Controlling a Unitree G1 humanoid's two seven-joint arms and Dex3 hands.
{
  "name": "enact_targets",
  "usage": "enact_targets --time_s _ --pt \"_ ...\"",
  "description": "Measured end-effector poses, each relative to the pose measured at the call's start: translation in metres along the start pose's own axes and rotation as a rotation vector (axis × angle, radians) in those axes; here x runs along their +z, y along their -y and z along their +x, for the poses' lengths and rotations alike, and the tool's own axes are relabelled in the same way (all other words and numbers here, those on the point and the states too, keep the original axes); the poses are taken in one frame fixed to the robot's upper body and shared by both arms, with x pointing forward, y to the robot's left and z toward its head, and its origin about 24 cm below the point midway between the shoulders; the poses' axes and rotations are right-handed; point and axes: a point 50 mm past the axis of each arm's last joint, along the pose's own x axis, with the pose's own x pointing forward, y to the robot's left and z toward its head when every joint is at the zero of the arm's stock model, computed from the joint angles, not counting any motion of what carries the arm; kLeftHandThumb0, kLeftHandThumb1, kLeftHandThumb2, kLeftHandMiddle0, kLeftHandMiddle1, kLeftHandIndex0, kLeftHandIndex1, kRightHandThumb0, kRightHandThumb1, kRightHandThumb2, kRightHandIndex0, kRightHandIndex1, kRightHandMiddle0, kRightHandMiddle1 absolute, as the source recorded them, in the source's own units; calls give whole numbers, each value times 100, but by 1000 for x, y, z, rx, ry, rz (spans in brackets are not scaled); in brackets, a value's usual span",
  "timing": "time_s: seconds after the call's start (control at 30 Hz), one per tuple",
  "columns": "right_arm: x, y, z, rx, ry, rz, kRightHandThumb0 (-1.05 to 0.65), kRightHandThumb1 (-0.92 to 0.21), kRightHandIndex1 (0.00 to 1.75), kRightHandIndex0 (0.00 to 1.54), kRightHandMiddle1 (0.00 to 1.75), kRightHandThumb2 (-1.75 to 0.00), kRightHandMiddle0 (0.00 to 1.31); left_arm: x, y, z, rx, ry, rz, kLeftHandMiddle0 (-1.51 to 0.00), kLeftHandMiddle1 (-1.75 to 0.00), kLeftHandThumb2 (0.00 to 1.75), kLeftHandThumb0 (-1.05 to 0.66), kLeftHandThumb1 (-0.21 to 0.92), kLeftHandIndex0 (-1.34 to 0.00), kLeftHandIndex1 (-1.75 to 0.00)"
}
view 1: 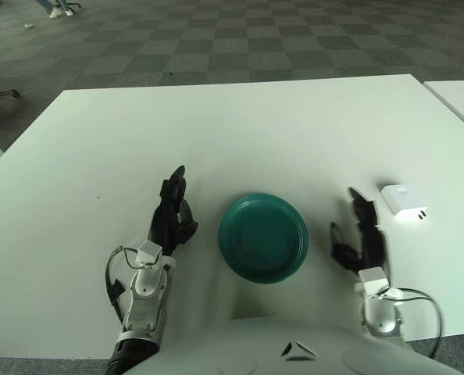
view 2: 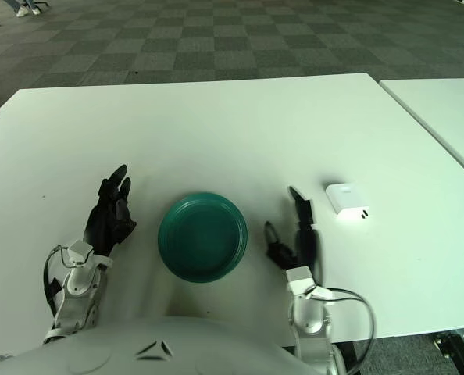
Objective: Put the charger into the plate.
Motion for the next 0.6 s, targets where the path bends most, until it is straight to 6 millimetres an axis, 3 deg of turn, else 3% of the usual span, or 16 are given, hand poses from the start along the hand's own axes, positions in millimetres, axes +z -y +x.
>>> enact_targets --time_s 0.27,0.43,0.6 --pt "4 50 24 -208 219 -464 -76 -92 3 35 95 -58 0 0 0 0 -2 1 1 -17 0 94 -82 92 0 -51" --pt "6 58 27 -252 253 -697 -83 -92 1 30 83 -63 0 -1 0 0 -8 -2 -3 -16 0 93 -82 92 0 -50" --pt "-2 59 28 -265 222 -790 -88 -92 0 22 68 -69 0 -1 -1 0 -6 1 -20 -15 0 93 -84 92 0 -49"
